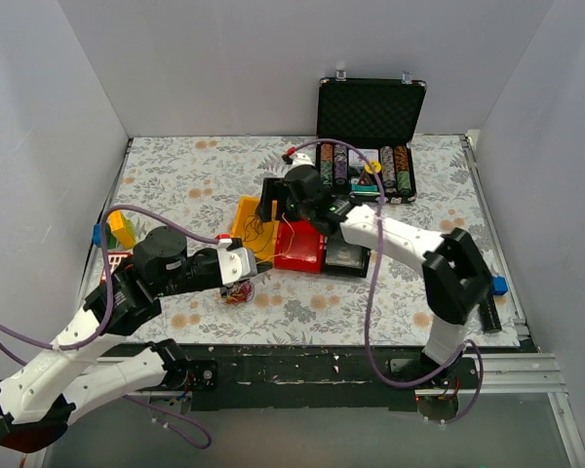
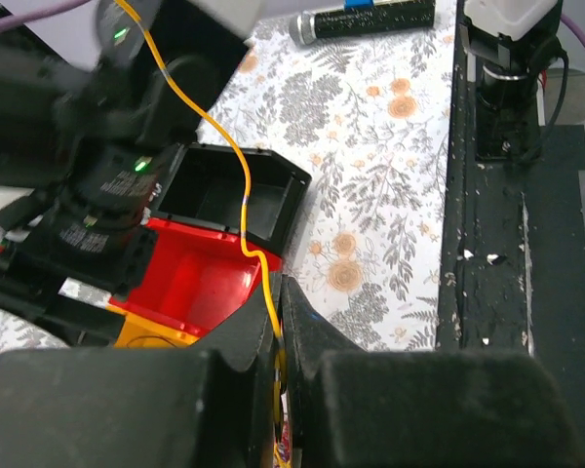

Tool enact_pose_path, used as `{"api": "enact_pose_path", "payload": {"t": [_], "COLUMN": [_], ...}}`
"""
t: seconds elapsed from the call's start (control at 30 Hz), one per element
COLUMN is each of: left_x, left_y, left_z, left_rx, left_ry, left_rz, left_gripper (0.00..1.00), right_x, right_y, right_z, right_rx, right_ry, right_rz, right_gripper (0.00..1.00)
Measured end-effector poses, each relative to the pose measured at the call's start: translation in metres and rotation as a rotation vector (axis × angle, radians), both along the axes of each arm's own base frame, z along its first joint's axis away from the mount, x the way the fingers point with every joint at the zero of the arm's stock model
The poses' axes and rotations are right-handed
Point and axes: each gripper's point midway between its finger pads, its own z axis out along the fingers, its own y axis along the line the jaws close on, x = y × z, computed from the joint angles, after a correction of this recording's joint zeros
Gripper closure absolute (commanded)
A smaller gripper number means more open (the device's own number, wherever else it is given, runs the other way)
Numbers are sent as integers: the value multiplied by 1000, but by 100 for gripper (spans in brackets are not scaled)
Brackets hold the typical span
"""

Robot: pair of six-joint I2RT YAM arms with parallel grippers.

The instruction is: Untangle the cables

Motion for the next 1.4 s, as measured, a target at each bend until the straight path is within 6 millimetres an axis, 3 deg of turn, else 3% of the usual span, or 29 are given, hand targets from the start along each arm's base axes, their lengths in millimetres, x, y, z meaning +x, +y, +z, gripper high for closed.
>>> {"api": "enact_pose_path", "payload": {"t": [0.2, 0.3, 0.4, 0.57, 0.63, 0.73, 0.87, 1.0, 1.1, 1.4], "left_x": [7, 10, 10, 5, 4, 4, 6, 7, 7, 6], "left_y": [-8, -11, -15, -22, -25, -28, -34, -41, -43, -42], "left_z": [29, 47, 68, 108, 121, 130, 131, 127, 127, 130], "left_rx": [-52, -77, -109, -174, -200, -220, -223, -220, -222, -230], "left_ry": [-42, -63, -87, -133, -152, -167, -152, -122, -112, -111], "left_rz": [3, 2, -10, -59, -77, -91, -101, -115, -119, -120], "left_gripper": [100, 100, 100, 100, 100, 100, 100, 100, 100, 100], "right_x": [-43, -71, -102, -164, -184, -207, -223, -224, -222, -231], "right_y": [-39, -61, -75, -89, -88, -77, -60, -50, -42, -8], "right_z": [60, 68, 45, -30, -39, -32, -6, 5, 5, -20], "right_rx": [142, 185, 174, 64, 42, 51, 116, 141, 148, 132], "right_ry": [-136, -185, -180, -90, -89, -136, -249, -330, -359, -356], "right_rz": [50, 92, 145, 272, 327, 406, 473, 485, 492, 575], "right_gripper": [14, 14, 14, 11, 10, 9, 9, 9, 9, 9]}}
